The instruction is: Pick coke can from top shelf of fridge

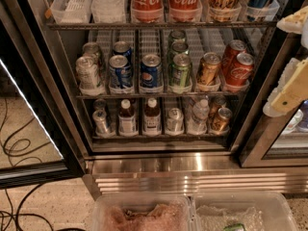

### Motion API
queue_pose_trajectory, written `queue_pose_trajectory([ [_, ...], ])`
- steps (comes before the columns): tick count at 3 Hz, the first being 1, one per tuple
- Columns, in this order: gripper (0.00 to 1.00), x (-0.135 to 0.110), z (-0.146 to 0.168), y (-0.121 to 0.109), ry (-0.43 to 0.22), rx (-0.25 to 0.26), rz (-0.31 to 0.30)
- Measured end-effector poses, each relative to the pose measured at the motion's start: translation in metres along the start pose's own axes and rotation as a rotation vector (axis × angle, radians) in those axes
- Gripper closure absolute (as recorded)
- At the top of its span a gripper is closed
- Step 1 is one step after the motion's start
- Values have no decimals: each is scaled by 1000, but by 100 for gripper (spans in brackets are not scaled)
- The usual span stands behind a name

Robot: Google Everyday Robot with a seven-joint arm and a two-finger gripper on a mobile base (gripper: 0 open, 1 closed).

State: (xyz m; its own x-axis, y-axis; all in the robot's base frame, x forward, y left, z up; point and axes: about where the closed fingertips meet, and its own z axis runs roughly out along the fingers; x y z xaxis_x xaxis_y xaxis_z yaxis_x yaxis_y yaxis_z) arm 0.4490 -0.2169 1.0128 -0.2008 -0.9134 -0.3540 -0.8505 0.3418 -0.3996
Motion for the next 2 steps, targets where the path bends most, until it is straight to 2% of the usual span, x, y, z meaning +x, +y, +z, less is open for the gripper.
queue_pose_trajectory([
  [1,0,0,0,0,0,0,0],
  [2,0,-7,-2,-3,-51,13,-27],
])
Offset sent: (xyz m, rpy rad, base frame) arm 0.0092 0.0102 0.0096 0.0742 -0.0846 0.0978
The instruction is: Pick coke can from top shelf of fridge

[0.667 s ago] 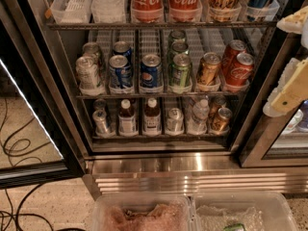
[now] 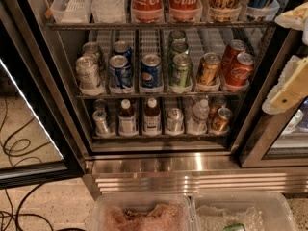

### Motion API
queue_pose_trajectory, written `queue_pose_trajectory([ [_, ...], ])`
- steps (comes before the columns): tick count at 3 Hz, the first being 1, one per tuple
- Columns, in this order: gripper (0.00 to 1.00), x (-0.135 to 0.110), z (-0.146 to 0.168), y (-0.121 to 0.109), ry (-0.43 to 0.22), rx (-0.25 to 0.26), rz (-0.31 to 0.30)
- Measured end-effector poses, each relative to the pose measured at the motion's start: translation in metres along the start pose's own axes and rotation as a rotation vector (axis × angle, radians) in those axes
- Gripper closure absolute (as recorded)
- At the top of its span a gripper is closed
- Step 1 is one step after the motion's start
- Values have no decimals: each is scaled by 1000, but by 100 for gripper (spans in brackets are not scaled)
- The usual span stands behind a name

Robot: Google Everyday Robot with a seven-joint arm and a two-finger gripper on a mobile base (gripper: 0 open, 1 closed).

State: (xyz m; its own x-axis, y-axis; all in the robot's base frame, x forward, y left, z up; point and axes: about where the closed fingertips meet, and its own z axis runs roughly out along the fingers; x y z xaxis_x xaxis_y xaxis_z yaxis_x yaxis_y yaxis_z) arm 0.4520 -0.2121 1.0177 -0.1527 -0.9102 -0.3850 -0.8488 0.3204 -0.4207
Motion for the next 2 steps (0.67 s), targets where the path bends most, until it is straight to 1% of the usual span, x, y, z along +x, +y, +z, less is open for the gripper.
queue_pose_trajectory([
  [1,0,-20,-5,-11,-123,39,-81],
  [2,0,-41,-10,-17,-238,29,-175],
])
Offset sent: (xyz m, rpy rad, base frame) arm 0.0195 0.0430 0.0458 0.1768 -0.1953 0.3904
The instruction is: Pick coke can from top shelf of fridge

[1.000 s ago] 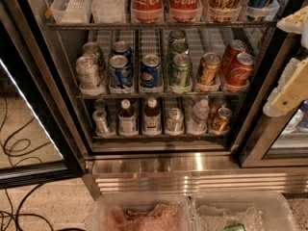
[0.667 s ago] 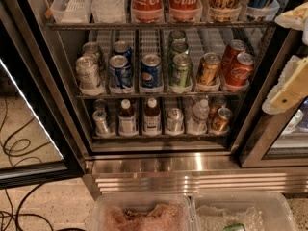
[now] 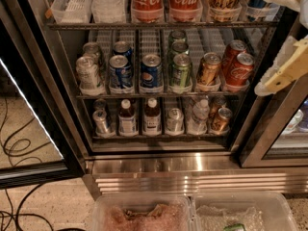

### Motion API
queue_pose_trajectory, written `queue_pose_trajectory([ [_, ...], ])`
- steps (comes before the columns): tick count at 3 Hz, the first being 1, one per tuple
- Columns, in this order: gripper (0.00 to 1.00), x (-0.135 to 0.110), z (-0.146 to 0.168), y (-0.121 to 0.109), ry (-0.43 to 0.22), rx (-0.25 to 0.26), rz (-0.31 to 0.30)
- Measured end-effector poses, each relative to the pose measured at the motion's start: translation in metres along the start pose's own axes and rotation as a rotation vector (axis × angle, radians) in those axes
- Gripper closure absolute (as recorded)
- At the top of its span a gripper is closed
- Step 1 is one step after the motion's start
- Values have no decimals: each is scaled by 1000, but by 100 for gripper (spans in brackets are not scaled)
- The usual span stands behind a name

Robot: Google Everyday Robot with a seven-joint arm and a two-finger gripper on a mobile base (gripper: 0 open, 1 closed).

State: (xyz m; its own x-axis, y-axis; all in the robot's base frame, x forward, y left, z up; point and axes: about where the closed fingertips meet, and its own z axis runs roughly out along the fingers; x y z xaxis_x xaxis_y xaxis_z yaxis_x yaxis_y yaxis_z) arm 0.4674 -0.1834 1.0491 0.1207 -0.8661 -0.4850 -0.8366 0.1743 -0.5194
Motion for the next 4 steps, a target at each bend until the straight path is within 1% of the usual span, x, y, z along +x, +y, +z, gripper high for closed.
queue_pose_trajectory([
  [1,0,-4,-2,0,-7,3,-15],
  [2,0,-6,-5,-1,-30,22,-19],
  [3,0,-24,4,-2,-111,77,-51],
  [4,0,-54,36,-2,-164,143,-138],
])
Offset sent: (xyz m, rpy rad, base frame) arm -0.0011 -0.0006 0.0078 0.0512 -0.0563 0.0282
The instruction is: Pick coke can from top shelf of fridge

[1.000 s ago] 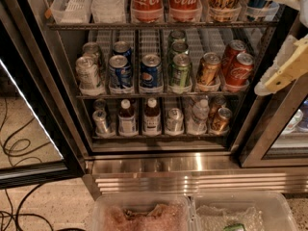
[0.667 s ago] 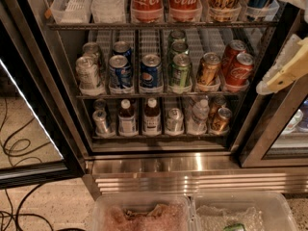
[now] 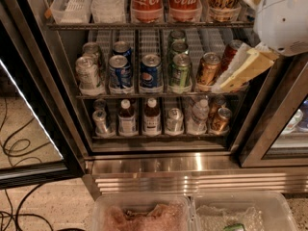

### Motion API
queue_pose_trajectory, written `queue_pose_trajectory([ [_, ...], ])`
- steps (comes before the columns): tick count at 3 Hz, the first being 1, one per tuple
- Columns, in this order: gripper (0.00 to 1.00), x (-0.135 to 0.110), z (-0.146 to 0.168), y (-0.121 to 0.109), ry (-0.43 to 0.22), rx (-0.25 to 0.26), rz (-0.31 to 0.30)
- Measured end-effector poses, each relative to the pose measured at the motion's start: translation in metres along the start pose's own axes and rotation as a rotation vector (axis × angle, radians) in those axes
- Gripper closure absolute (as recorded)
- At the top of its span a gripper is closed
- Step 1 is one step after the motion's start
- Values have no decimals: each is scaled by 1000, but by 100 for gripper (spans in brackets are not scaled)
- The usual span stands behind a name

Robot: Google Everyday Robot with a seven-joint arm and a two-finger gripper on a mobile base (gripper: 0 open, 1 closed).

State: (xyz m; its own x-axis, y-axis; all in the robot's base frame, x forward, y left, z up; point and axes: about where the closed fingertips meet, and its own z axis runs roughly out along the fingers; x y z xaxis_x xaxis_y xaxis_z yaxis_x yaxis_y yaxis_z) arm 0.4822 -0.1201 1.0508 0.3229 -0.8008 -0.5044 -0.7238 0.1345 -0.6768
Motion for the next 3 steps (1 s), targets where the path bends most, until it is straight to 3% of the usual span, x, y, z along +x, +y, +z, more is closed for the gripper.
queue_pose_trajectory([
  [1,0,0,0,0,0,0,0],
  [2,0,-2,8,-1,-21,52,84],
  [3,0,-4,23,-3,-1,144,220],
])
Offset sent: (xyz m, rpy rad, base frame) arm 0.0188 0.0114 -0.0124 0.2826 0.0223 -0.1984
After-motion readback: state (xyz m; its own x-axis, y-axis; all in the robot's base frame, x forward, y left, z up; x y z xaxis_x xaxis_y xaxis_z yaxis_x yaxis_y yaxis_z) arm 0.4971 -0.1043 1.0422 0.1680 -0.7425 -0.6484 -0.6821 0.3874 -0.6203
